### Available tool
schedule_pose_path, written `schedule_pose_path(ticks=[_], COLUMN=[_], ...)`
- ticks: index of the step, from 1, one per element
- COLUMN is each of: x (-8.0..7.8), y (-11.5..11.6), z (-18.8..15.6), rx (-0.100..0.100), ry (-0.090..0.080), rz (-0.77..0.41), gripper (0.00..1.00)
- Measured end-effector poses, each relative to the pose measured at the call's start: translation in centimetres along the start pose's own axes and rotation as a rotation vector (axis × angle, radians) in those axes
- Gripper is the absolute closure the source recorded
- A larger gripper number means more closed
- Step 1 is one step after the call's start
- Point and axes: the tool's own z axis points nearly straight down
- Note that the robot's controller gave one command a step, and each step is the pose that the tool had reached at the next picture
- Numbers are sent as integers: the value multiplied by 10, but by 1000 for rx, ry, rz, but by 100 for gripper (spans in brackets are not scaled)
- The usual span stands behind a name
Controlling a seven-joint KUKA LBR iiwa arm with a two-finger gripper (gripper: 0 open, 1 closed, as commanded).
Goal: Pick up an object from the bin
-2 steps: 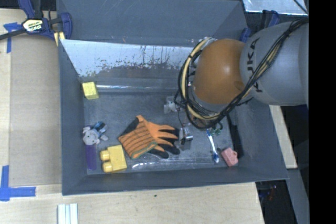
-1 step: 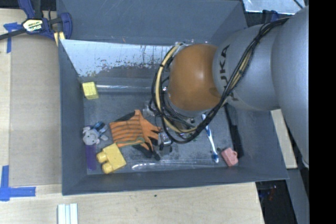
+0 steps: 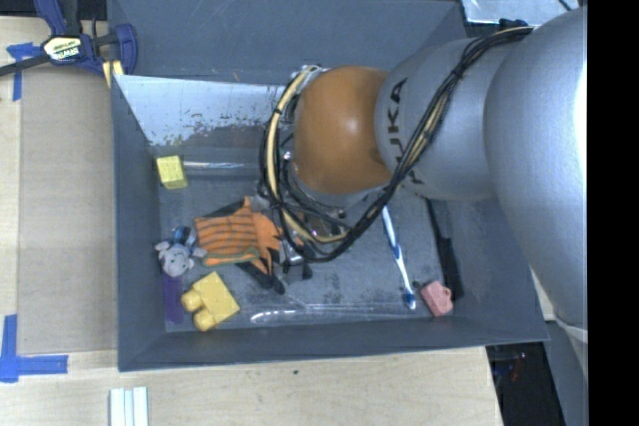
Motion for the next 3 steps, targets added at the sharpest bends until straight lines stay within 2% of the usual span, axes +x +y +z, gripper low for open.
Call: schedule_pose_path(ticks=[1,2,3], x=[-14,-26,-26], y=[-1,-16,-16], z=[29,25,25], rx=[0,-2,-2], ry=[-7,-22,-22], rz=[174,196,196], gripper=[0,100,100])
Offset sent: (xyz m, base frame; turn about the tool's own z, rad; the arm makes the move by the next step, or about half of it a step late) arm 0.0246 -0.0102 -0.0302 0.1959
